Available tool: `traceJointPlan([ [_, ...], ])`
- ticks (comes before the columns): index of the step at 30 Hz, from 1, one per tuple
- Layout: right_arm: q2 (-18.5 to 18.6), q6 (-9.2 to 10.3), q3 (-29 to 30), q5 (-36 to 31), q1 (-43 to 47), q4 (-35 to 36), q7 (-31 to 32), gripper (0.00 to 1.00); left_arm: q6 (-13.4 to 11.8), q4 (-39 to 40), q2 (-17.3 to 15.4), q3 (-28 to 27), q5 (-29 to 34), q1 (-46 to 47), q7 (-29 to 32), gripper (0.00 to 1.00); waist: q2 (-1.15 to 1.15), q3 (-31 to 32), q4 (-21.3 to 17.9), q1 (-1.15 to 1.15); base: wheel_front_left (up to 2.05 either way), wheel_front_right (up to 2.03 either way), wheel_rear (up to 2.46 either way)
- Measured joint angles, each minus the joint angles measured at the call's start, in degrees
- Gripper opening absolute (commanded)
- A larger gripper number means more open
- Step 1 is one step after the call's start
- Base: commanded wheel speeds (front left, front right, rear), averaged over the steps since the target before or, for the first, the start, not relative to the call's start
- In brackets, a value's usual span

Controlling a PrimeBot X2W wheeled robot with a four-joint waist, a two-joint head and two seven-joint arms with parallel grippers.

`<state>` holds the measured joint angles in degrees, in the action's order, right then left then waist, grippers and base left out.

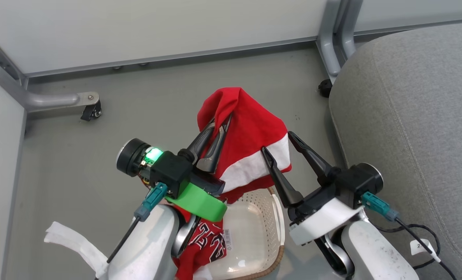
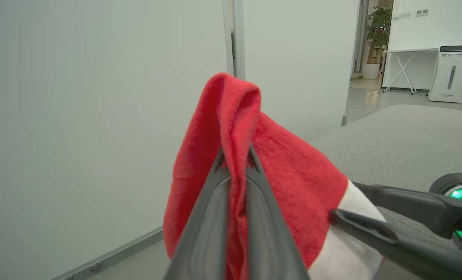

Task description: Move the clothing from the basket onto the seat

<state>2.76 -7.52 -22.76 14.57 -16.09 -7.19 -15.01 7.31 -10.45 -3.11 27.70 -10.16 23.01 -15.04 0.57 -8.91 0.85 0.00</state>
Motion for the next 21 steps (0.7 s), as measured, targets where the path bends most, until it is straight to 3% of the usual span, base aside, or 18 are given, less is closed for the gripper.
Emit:
traceJointPlan([
  [10, 0.0, 0.0, -3.4, 5.3, -2.2, -3.0, 0.0, 1.0, 0.0, 0.8, 0.1, 2.1, -0.6, 0.6, 0.0, 0.0, 0.0, -1.3, 1.1, 0.0, 0.0, 0.0, 0.0],
  [11, 0.0, 0.0, -3.7, 5.7, -2.2, -3.2, 0.0, 0.47, 0.0, 0.9, 0.2, 2.1, -0.7, 0.6, 0.0, 0.0, 0.0, -1.4, 1.1, 0.0, 0.0, 0.0, 0.0],
  [12, 0.0, 0.0, -4.0, 6.1, -2.2, -3.3, 0.0, 0.0, 0.0, 0.9, 0.2, 2.2, -0.8, 0.6, 0.0, 0.0, 0.0, -1.4, 1.1, 0.0, 0.0, 0.0, 0.0],
  [21, 0.0, 0.01, -4.4, 7.5, -2.2, -3.4, 0.0, 0.0, 0.0, 0.8, 0.2, 2.4, -1.1, 0.5, 0.0, 0.0, 0.0, -1.2, 0.9, 0.0, 0.0, 0.0, 0.0],
])
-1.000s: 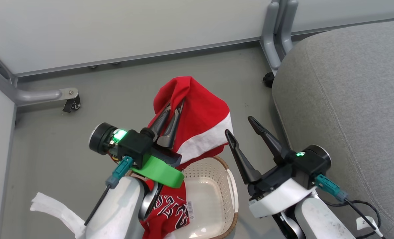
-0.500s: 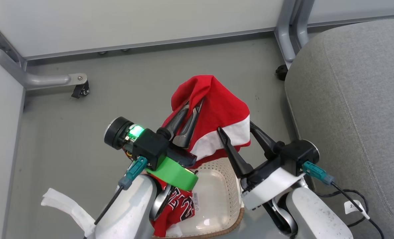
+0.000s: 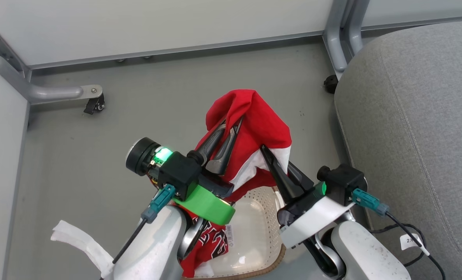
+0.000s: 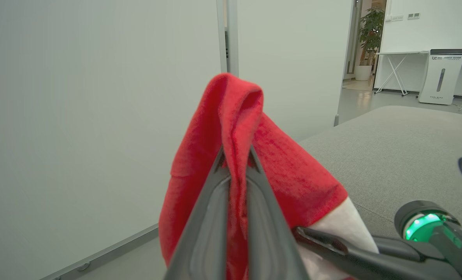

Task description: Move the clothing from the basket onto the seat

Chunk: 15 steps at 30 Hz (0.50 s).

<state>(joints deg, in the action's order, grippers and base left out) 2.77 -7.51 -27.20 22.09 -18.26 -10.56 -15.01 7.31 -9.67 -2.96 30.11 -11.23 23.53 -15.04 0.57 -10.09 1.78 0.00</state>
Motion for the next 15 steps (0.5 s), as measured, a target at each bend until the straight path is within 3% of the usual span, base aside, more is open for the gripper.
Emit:
traceJointPlan([
  [6, 0.0, 0.0, 0.4, 0.0, 0.2, 0.5, 0.0, 0.0, 0.0, -0.3, 0.0, 0.2, 0.0, -0.1, 0.0, 0.0, 0.0, 0.3, -0.3, 0.0, 0.0, 0.0, 0.0],
  [7, 0.0, 0.0, 0.5, 0.0, 0.2, 0.7, 0.0, 0.0, -0.3, 0.1, 0.0, 0.0, 0.0, -0.2, 0.0, 0.25, 0.0, 0.4, -0.4, 0.0, 0.0, 0.0, 0.0],
  [8, 0.0, 0.0, 0.6, 0.0, 0.3, 0.9, 0.0, 0.0, -0.6, 0.5, 0.0, -0.3, 0.0, -0.3, 0.0, 1.0, 0.0, 0.5, -0.4, 0.0, 0.0, 0.0, 0.0],
  [15, 0.0, -0.01, 2.6, -0.6, 1.1, 1.8, 0.0, 0.0, -1.3, 0.4, 0.0, -0.4, 0.9, -0.8, 0.0, 1.0, 0.0, 1.3, -1.0, 0.0, 0.0, 0.0, 0.0],
])
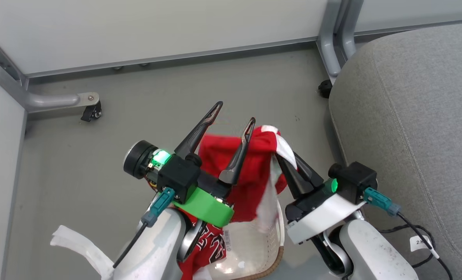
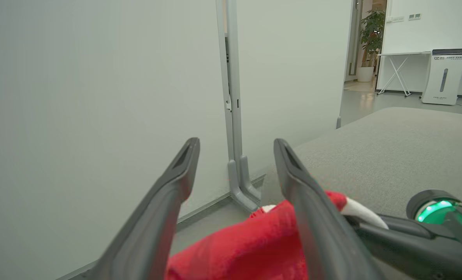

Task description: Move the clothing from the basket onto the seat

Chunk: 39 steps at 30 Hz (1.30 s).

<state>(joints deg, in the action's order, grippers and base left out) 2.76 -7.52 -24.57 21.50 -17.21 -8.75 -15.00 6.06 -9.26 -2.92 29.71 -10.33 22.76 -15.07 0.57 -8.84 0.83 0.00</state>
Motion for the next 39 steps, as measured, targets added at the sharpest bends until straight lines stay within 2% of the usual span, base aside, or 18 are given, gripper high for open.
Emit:
traceJointPlan([
  [16, 0.0, 0.01, 7.8, -4.1, 2.5, 1.1, 0.0, 0.0, 0.0, -1.1, 0.0, -1.7, 2.3, -4.0, -0.1, 1.0, 0.0, 1.1, -3.2, 0.0, 0.0, 0.0, 0.0],
  [39, 0.0, 0.01, 22.9, -8.9, 7.0, 6.7, 0.0, 0.0, 0.9, -1.3, 0.0, -2.9, 3.9, -4.6, -0.1, 1.0, 0.0, -0.9, -14.9, 0.0, 0.0, 0.0, 0.0],
])
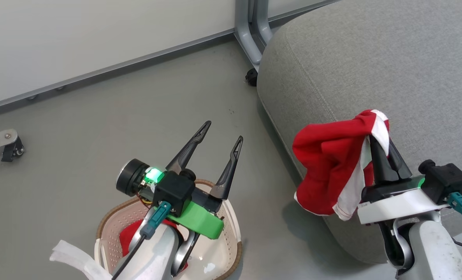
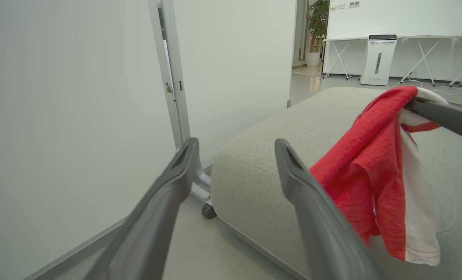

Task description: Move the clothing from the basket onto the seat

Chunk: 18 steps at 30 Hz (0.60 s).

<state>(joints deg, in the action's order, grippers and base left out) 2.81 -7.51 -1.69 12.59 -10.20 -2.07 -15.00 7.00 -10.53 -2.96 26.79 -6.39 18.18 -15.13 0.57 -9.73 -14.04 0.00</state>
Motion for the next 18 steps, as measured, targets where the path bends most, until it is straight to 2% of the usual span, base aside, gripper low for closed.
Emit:
traceJointPlan([
  [3, 0.0, -0.01, 1.6, 3.0, 0.2, 0.0, 0.0, 0.0, 0.0, 0.0, 0.0, -0.1, 0.1, 0.0, 0.0, 1.0, 0.0, -0.5, -0.6, 0.0, 0.0, 0.0, 0.0],
  [9, 0.0, 0.0, 3.8, 1.5, -2.7, 1.0, 0.0, 0.0, 0.1, 0.1, 0.0, -0.2, 0.5, 0.8, 0.0, 1.0, 0.0, -2.1, -1.0, 0.0, 0.0, 0.0, 0.0],
  [18, 1.1, -0.01, 8.7, -1.3, -17.0, 3.1, 0.0, 0.0, 0.1, 0.4, -0.7, 0.6, 1.5, 4.3, 0.0, 1.0, 0.0, -7.3, -1.3, 0.0, 0.0, 0.0, 0.0],
])
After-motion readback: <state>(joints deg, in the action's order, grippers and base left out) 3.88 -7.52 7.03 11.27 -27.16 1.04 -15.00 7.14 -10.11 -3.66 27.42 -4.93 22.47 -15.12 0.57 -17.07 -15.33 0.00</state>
